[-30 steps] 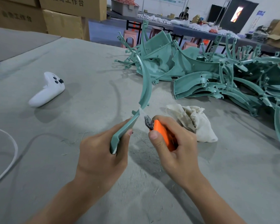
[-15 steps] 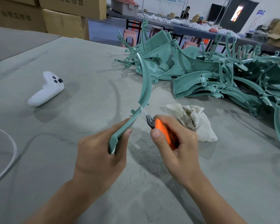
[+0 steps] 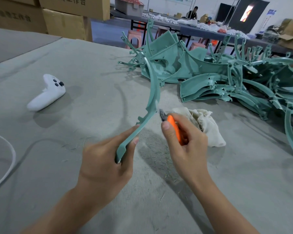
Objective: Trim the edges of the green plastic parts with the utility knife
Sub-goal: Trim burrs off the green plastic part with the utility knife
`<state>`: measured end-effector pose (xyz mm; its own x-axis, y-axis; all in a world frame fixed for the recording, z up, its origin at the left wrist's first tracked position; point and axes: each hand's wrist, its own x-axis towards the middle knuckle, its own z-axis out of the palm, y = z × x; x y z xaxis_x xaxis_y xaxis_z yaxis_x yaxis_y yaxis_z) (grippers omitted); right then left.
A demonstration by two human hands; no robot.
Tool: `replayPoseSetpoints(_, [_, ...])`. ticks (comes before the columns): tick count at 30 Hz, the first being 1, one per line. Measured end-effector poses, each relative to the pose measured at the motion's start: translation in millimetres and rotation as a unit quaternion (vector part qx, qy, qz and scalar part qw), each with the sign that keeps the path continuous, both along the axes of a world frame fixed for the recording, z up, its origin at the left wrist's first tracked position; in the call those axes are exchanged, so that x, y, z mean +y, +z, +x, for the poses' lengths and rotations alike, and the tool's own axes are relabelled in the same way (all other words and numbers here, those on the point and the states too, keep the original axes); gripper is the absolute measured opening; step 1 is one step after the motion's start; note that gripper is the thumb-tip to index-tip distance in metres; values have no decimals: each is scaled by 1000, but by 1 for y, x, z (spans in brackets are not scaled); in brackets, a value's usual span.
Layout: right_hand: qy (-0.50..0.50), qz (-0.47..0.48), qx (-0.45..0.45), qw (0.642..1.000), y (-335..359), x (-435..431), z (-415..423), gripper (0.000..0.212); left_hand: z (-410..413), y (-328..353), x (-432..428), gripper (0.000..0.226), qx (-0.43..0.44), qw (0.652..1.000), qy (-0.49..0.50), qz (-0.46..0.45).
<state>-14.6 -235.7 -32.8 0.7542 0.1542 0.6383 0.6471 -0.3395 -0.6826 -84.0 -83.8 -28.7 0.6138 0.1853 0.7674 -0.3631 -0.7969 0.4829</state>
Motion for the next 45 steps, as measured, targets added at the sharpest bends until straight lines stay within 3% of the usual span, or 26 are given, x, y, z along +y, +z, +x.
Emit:
replayPoseSetpoints(7, [19, 7, -12, 1000, 1, -6, 0, 23, 3, 2, 0, 28, -8, 999, 26, -25])
replayPoseSetpoints(11, [61, -14, -31, 998, -1, 1, -6, 35, 2, 3, 2, 27, -11, 999, 29, -19])
replayPoseSetpoints(19, [43, -15, -30, 999, -1, -1, -3, 29, 1, 3, 3, 29, -6, 1000, 9, -13])
replayPoseSetpoints(24, [-29, 4, -2, 1000, 1, -10, 11, 29, -1, -1, 0, 27, -10, 1000, -24, 4])
replayPoseSetpoints(27, [-64, 28, 5, 998, 3, -16, 13, 29, 2, -4, 1, 26, -22, 1000, 8, 5])
replayPoseSetpoints(33, [33, -5, -38, 999, 4, -10, 2, 21, 3, -6, 10, 43, -26, 994, 42, 97])
replayPoseSetpoints(40, [28, -40, -58, 997, -1, -9, -2, 27, 0, 2, 11, 46, 9, 994, 49, 99])
replayPoseSetpoints(45, [31, -32, -50, 998, 0, -11, 0, 26, 1, 1, 11, 42, -13, 994, 47, 102])
